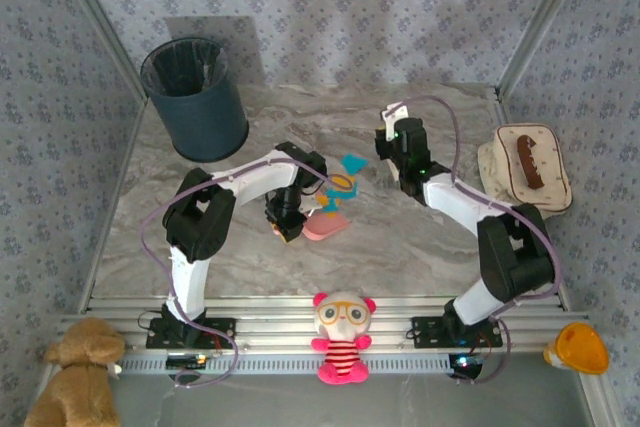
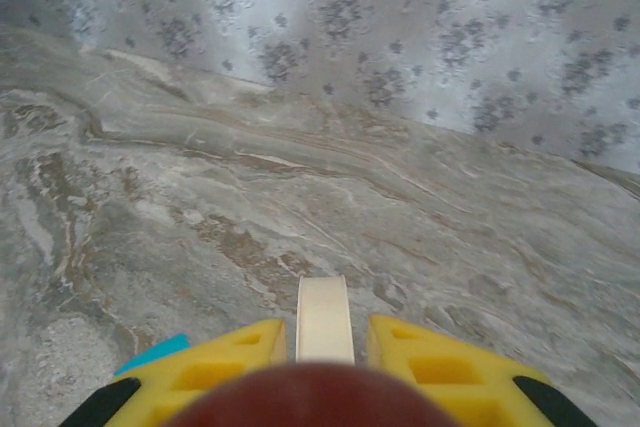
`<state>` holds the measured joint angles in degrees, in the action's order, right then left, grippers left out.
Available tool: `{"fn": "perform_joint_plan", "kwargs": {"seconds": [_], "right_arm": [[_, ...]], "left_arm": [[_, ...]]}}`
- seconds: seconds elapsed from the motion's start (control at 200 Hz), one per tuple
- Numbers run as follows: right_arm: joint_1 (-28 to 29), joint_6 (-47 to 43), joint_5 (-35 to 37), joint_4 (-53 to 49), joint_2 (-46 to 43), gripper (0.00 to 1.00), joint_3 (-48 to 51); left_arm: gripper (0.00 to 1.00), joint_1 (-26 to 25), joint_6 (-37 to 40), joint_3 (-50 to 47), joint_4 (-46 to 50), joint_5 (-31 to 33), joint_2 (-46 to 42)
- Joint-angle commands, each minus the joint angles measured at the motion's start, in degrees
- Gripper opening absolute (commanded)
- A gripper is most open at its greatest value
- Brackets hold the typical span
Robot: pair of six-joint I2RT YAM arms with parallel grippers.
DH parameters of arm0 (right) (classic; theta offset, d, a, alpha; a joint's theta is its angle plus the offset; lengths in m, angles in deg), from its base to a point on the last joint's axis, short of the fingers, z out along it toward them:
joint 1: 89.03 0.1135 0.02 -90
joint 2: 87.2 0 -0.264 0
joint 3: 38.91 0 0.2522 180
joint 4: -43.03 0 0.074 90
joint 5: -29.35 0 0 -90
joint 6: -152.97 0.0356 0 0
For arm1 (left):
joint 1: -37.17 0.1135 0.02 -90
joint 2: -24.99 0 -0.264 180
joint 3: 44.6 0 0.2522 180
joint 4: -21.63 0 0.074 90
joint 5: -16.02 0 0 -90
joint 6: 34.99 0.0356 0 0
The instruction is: Sweep away the paper scraps from the table
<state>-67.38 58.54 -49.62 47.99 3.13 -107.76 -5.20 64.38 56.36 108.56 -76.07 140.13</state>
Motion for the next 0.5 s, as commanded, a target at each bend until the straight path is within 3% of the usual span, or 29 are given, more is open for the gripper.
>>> {"fn": "perform_joint_plan", "kwargs": {"seconds": [0.0,0.495], "right_arm": [[-0.07,-3.10,-5.62,2.72,2.08,0.00,-3.51],[2.89,-9.56,-17.35,-2.15,3.03,0.00,-3.12]], "left_arm": [[0.00,0.49,-0.87,0.78,0.17,-0.77,0.36],[0.00,0.66,-1.09,0.87,-0.26,-0.99,0.71]]}}
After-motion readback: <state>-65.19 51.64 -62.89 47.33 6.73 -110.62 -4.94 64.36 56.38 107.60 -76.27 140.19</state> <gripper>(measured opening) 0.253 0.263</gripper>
